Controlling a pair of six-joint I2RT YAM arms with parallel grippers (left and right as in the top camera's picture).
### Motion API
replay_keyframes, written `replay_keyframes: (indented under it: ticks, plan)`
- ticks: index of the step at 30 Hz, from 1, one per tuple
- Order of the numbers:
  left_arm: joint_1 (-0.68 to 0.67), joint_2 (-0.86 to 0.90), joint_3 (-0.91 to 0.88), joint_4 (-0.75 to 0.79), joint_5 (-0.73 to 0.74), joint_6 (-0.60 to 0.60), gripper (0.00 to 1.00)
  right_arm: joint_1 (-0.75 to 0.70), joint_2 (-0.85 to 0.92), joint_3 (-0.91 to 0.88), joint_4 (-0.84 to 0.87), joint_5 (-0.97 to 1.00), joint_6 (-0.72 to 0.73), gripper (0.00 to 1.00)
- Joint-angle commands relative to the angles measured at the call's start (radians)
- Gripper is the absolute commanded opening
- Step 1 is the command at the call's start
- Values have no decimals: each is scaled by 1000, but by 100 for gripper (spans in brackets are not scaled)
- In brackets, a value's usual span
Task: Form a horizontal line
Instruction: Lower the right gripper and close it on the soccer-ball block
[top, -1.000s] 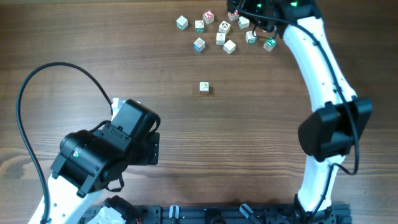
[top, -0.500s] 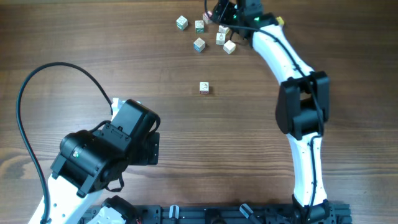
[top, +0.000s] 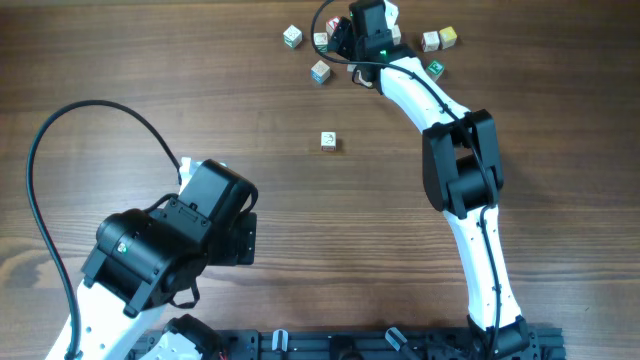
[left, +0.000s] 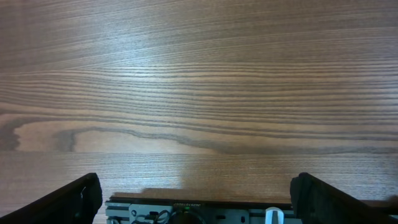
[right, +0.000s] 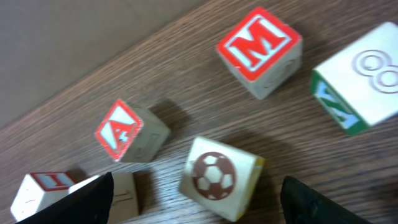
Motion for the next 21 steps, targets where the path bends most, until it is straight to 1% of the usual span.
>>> replay_keyframes:
  ticks: [1,3,5,6,19,21]
  plan:
    - [4,0,-5,2,-16,1,100,-3,18,13,-1,72,16,85]
    - [4,0,-5,2,-16,1,100,-5,18,13,0,81,16,79]
    - [4,0,-5,3,-16,1,100,-8,19,13,7,82,14,71]
    - [4,0,-5,3,-16,1,100,-10,21,13,12,81,15,68]
    - [4,0,-5,3,-16,1,100,-11,85,13,45,80,18,68]
    - [4,0,-5,2,-16,1,100,-11,85,13,42,80,17,66]
